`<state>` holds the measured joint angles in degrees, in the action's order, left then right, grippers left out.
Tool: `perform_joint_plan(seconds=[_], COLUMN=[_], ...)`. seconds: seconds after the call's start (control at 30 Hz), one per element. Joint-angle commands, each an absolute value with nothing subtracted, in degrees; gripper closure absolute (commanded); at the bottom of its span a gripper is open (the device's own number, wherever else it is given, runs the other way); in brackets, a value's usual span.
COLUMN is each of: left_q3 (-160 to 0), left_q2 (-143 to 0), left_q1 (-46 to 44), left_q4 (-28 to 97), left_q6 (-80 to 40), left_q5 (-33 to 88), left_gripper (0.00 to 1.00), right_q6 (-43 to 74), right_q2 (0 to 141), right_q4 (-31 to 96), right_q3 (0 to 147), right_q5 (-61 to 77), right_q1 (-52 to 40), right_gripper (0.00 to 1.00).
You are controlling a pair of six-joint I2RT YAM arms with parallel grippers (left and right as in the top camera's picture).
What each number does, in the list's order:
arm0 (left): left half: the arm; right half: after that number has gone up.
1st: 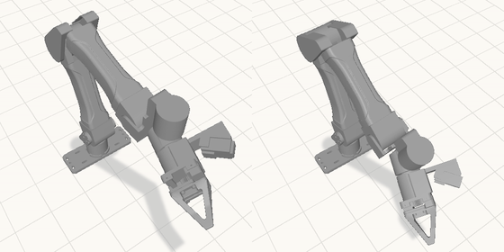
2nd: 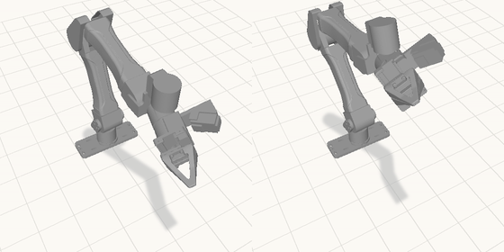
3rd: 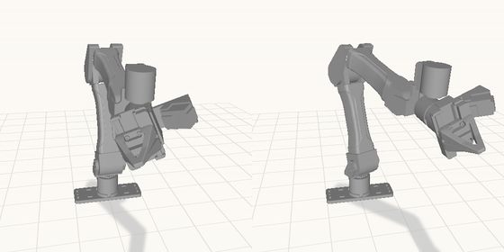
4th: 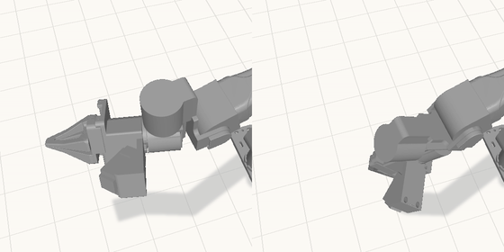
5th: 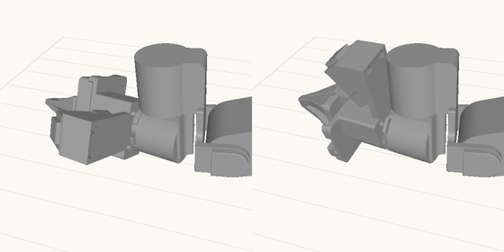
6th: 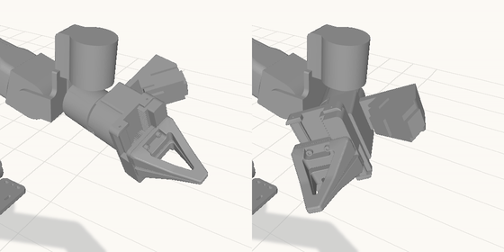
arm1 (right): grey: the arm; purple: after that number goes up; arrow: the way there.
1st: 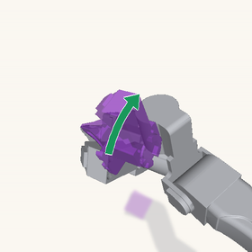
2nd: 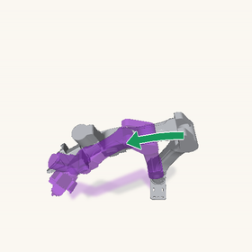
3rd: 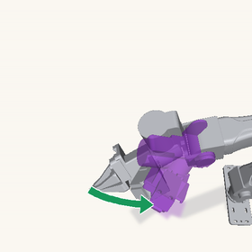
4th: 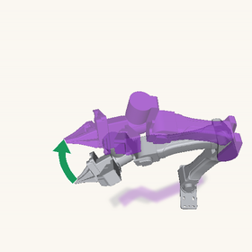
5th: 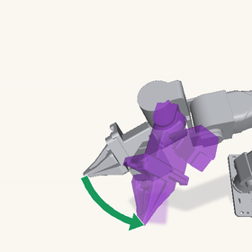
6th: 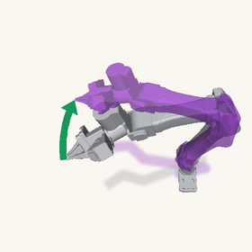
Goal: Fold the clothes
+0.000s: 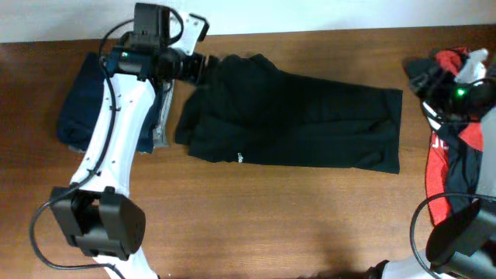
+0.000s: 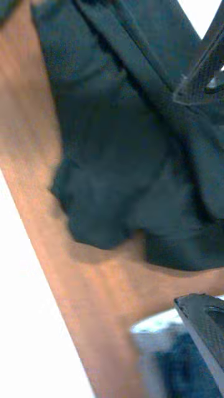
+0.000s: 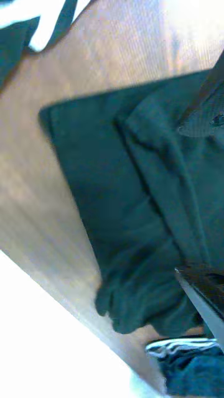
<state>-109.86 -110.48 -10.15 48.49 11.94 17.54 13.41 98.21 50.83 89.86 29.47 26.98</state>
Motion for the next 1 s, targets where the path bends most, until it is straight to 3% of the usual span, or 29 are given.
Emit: perform_joint_plan(seconds=[0.0, 0.23, 0.43, 0.63, 0.73, 0.87, 0.97], left_q3=[-109.9, -109.9, -109.9, -109.9, -109.9, -109.9, -109.9], left_q2=[-113.8, -117.7, -117.7, -117.8, -117.8, -117.7, -117.7], left_q1=[-11.0, -13.0, -14.5, -14.6, -14.5, -13.9, -13.0], left_q4=[46.7, 50.9, 54.8, 55.0, 57.5, 64.6, 72.6], left_q6=[13.8, 12.8, 13.8, 13.8, 13.8, 13.3, 13.3], left_q5=[19.6, 20.4, 19.9, 17.3, 14.0, 13.6, 13.7], left_gripper=[0.04, 0.04, 0.04, 0.04, 0.04, 0.04, 0.19], right_q6=[12.3, 12.3, 12.3, 11.2, 10.9, 10.9, 10.9], right_q2=[100.6, 118.3, 127.6, 129.0, 128.0, 122.9, 118.1], right_q4=[47.5, 31.6, 27.1, 26.9, 28.5, 32.1, 38.3], right_q3=[90.6, 91.4, 91.6, 91.6, 91.9, 93.0, 93.0], right_q5=[24.9, 16.2, 16.7, 16.0, 17.3, 29.7, 36.4], right_q1=[22.7, 20.4, 20.6, 20.6, 21.2, 24.8, 27.8], right_gripper=[0.3, 0.26, 0.27, 0.31, 0.27, 0.26, 0.28])
